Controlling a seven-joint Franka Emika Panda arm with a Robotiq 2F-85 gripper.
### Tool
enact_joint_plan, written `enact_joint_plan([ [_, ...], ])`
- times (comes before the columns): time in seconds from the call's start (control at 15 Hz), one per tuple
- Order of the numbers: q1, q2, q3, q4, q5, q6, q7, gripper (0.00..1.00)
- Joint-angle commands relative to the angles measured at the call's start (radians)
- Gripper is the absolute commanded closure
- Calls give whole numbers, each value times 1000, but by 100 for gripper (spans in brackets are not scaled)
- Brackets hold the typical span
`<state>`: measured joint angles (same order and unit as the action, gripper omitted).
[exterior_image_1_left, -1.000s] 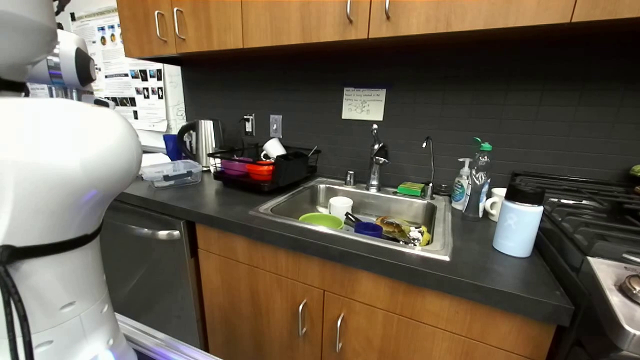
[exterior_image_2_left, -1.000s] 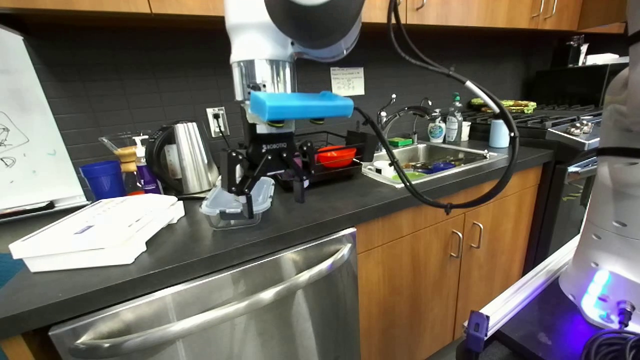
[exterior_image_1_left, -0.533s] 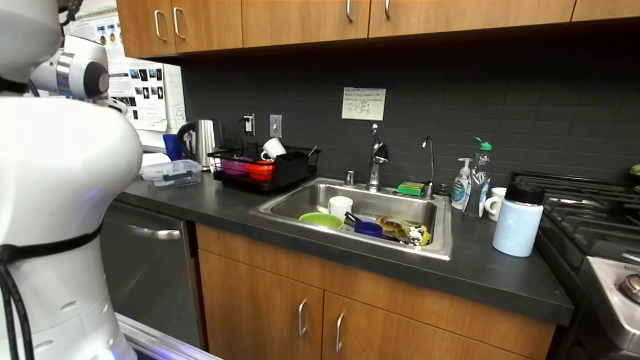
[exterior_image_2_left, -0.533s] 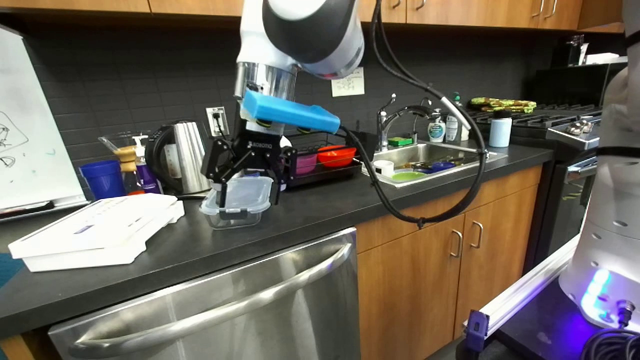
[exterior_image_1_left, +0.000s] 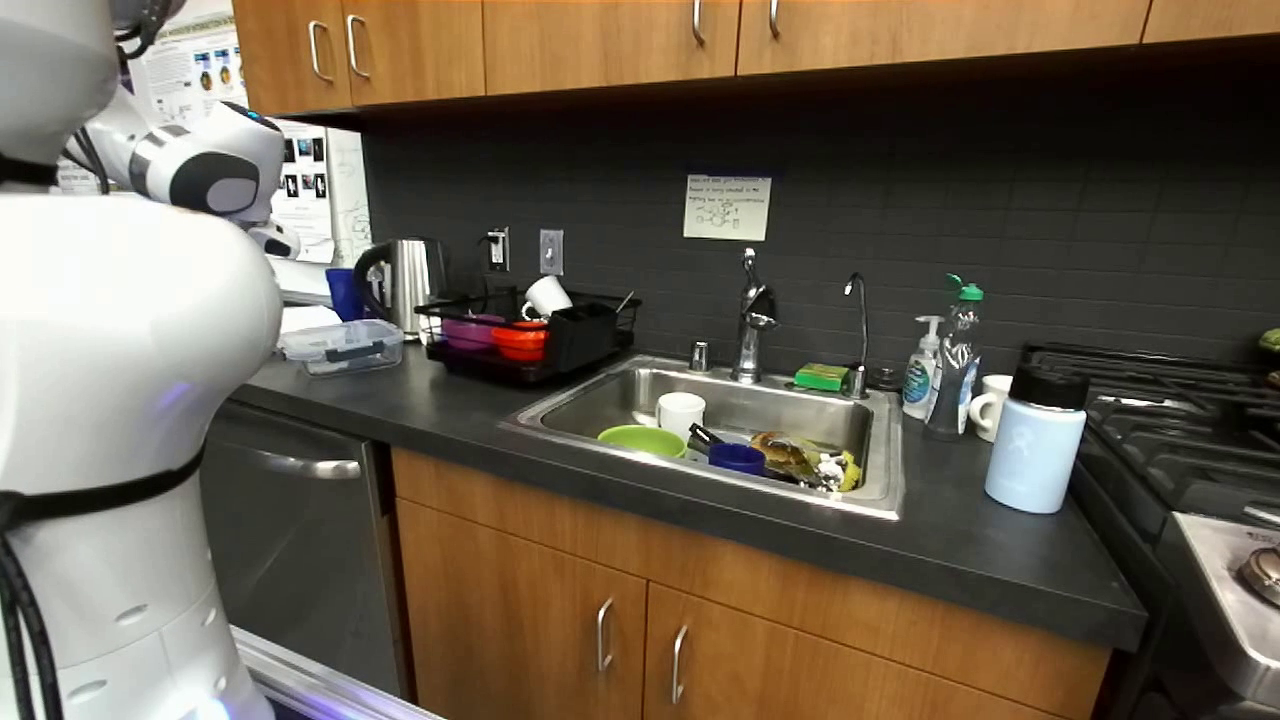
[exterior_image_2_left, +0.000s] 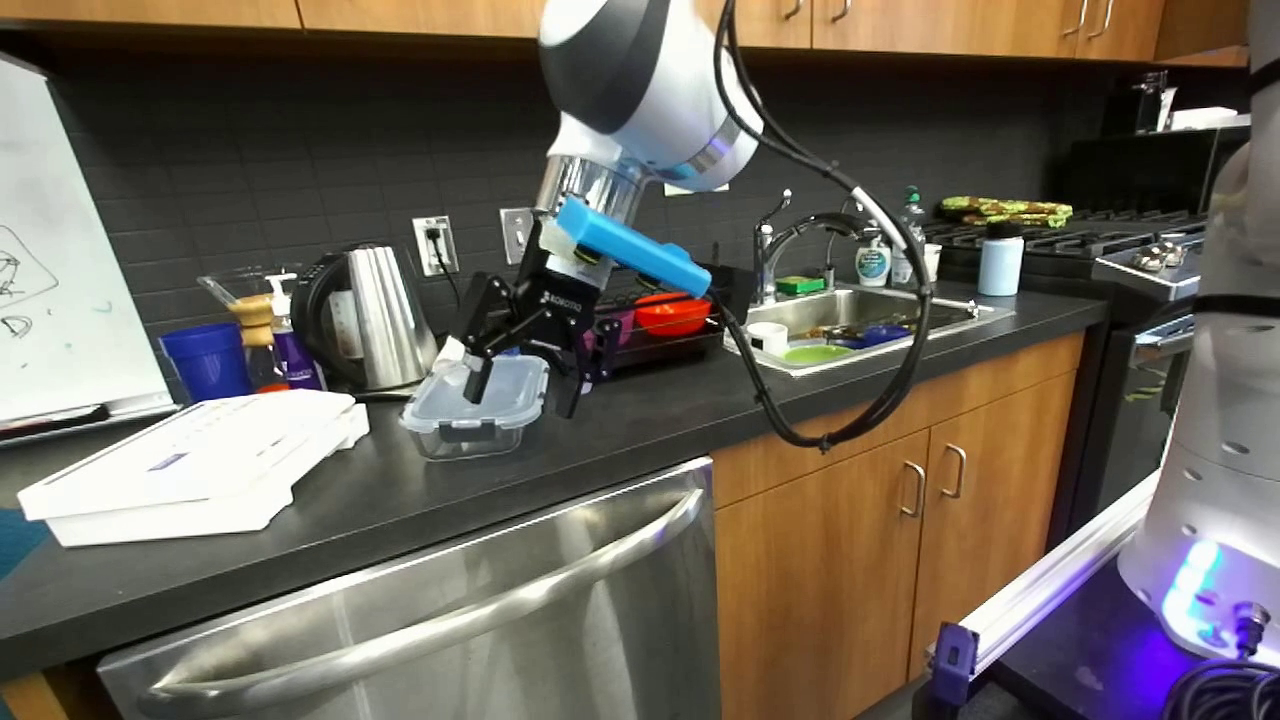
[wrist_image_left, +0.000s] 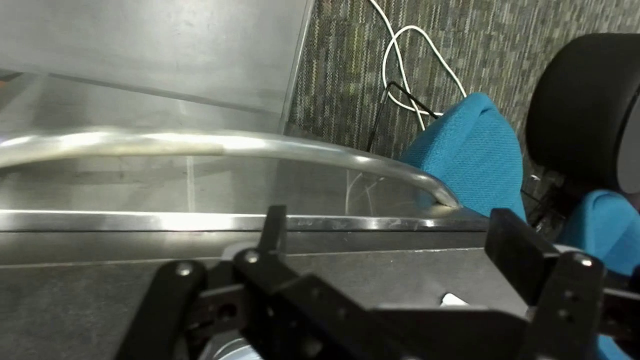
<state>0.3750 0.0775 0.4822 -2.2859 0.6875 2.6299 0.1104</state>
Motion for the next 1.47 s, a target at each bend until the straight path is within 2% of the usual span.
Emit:
enact_joint_plan([
  [0.0,-3,-48,-13,-44,128,-6,-172,0],
  [0.4,5,-14,-19,-45,254,-19,-375,0],
  [0.73,1,35,-27,-34,296,-1,-470,0],
  [1.4,6,123,-36,28,168,143,-452,0],
])
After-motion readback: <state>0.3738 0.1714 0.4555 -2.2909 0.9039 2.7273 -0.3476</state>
